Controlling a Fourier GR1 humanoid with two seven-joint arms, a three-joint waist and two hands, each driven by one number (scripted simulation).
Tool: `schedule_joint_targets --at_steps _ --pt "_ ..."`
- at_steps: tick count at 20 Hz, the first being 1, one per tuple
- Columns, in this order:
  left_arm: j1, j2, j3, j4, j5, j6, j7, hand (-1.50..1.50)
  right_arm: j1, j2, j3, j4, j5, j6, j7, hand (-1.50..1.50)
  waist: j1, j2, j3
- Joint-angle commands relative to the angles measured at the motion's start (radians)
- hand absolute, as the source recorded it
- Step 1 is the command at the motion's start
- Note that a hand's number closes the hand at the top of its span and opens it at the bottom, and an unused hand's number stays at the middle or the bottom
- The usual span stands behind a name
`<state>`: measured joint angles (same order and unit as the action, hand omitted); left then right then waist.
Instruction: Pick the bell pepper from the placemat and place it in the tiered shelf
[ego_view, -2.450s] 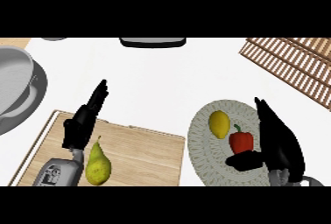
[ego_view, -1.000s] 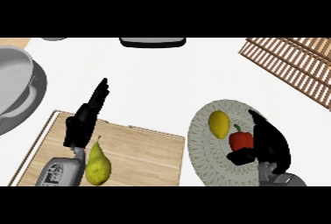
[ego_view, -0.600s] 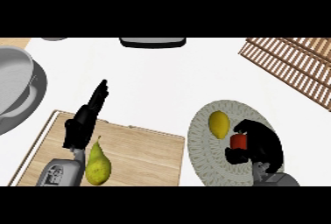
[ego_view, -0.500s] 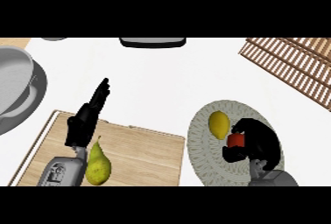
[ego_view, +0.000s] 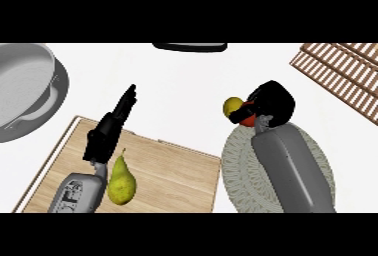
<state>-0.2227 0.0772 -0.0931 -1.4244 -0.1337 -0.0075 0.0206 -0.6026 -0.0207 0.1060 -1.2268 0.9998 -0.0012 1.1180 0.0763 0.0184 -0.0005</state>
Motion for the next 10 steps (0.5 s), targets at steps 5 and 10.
schedule_joint_targets --at_steps 5,10 --pt "-0.021 0.000 0.020 0.020 0.010 0.000 -0.007 0.00 -0.274 0.020 -0.109 0.196 0.076 -0.345 0.078 1.50 -0.002 0.005 0.001" --pt "0.012 0.002 -0.001 -0.030 -0.004 0.001 0.025 0.00 -0.402 0.020 -0.114 0.269 0.165 -0.482 0.107 1.50 -0.003 -0.007 0.000"
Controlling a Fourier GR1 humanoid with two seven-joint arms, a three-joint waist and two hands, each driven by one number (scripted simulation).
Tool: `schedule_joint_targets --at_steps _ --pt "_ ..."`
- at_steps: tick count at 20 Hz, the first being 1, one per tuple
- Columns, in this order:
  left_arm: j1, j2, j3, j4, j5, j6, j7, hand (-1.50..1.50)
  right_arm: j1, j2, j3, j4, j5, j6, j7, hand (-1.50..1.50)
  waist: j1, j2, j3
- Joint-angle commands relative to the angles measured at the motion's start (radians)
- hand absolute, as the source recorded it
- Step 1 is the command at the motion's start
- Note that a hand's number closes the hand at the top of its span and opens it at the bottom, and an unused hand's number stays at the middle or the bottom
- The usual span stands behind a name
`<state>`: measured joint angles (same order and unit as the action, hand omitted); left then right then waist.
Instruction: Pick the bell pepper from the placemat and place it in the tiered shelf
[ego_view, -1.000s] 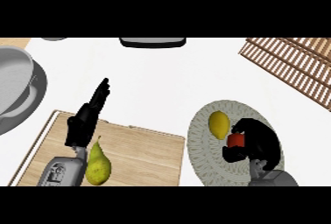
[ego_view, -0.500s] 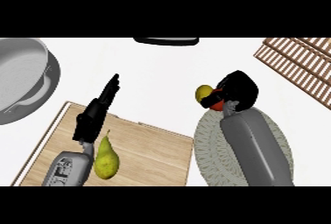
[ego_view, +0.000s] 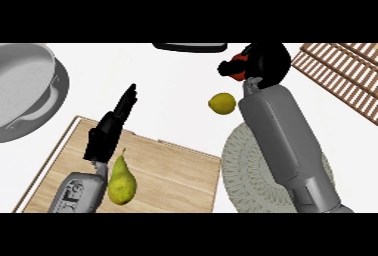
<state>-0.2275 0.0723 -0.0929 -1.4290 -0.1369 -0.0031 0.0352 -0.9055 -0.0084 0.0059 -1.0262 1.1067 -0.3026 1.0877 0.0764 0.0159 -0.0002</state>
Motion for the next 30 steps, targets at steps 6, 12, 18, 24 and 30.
schedule_joint_targets --at_steps 6,12,18,24,30 --pt "-0.002 -0.025 -0.005 0.027 -0.027 0.038 0.001 0.00 -0.247 0.008 -0.027 0.127 0.211 -0.202 0.252 1.50 -0.033 -0.008 -0.002" --pt "0.007 0.008 0.033 -0.009 0.006 0.015 0.032 0.00 -0.385 -0.020 -0.090 0.183 0.400 -0.079 0.333 1.50 -0.049 -0.014 -0.002" --pt "0.029 0.031 0.044 0.006 0.004 0.000 -0.021 0.00 -0.433 -0.065 -0.133 0.227 0.552 -0.067 0.350 1.50 -0.053 -0.013 -0.002" --pt "0.050 0.023 0.030 0.008 -0.002 -0.003 -0.024 0.00 -0.509 -0.112 -0.214 0.247 0.594 -0.004 0.319 1.50 -0.056 -0.014 -0.001" --pt "0.035 0.018 0.043 -0.012 0.004 0.007 -0.004 0.00 -0.548 -0.192 -0.269 0.272 0.661 0.038 0.277 1.50 -0.059 -0.014 -0.001"
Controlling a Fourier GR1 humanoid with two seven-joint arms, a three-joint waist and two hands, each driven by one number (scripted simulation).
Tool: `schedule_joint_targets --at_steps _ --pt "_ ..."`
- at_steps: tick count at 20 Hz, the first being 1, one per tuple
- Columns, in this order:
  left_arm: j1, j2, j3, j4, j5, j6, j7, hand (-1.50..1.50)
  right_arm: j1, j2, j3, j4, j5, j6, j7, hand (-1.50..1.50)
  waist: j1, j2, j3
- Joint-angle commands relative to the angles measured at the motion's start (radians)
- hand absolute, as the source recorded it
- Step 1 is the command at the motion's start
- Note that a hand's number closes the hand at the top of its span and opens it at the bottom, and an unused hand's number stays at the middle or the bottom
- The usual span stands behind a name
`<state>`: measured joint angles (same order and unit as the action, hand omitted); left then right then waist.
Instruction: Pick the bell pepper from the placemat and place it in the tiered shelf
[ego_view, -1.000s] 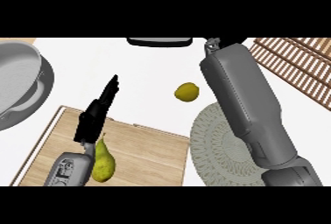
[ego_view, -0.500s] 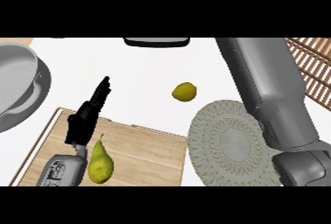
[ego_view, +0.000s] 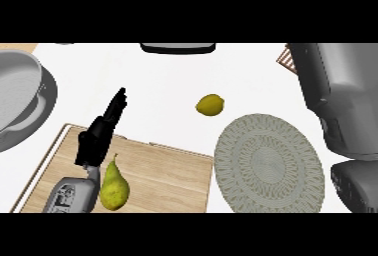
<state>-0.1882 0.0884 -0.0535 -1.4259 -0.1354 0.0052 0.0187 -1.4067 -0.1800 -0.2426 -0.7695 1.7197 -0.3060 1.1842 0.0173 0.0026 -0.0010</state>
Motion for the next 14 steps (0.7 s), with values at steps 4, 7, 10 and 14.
schedule_joint_targets --at_steps 4,7,10,14 --pt "-0.008 -0.013 -0.008 -0.008 -0.019 0.020 0.012 0.00 -0.031 -0.072 -0.052 0.034 0.065 -0.008 0.116 1.50 -0.001 0.001 0.000" --pt "-0.035 -0.014 0.000 0.017 -0.010 0.009 0.011 0.00 -0.036 -0.092 -0.072 0.070 0.086 0.000 0.097 1.50 -0.002 0.004 0.000" --pt "0.009 -0.013 -0.010 -0.053 -0.002 0.001 0.047 0.00 -0.047 -0.145 -0.102 0.096 0.071 0.007 0.028 1.50 0.003 0.002 0.001" --pt "0.035 0.001 0.003 -0.026 0.007 -0.020 -0.034 0.00 -0.056 -0.227 -0.114 0.169 0.097 -0.012 -0.038 1.50 0.011 0.006 0.000"
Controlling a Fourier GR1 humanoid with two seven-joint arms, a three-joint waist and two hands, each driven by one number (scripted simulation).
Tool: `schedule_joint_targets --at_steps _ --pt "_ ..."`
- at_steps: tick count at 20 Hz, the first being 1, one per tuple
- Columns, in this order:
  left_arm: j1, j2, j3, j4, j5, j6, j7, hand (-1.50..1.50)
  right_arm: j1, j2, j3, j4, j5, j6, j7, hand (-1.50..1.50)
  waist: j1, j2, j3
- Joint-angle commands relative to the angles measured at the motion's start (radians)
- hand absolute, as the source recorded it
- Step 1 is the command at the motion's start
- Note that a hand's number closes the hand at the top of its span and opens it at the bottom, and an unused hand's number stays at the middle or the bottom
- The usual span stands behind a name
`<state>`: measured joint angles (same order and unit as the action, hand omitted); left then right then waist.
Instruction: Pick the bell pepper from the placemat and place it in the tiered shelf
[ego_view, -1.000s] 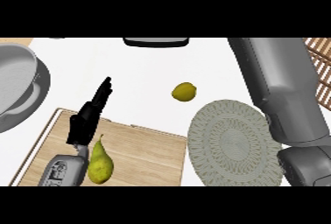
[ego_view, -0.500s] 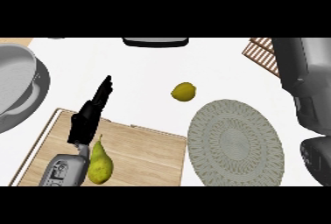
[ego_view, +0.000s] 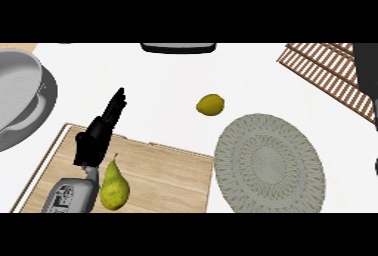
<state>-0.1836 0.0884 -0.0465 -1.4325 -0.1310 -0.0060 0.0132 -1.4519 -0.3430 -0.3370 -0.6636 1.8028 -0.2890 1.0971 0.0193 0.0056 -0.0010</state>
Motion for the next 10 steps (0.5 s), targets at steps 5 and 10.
schedule_joint_targets --at_steps 5,10 --pt "-0.048 0.017 0.024 0.025 0.015 -0.024 0.012 0.00 0.071 -0.060 -0.020 0.102 0.042 -0.105 0.052 1.50 0.001 0.005 0.001" --pt "0.023 0.002 -0.010 -0.043 -0.016 -0.003 0.017 0.00 0.061 -0.085 -0.005 0.177 0.053 -0.139 -0.048 1.50 0.011 0.003 0.001"
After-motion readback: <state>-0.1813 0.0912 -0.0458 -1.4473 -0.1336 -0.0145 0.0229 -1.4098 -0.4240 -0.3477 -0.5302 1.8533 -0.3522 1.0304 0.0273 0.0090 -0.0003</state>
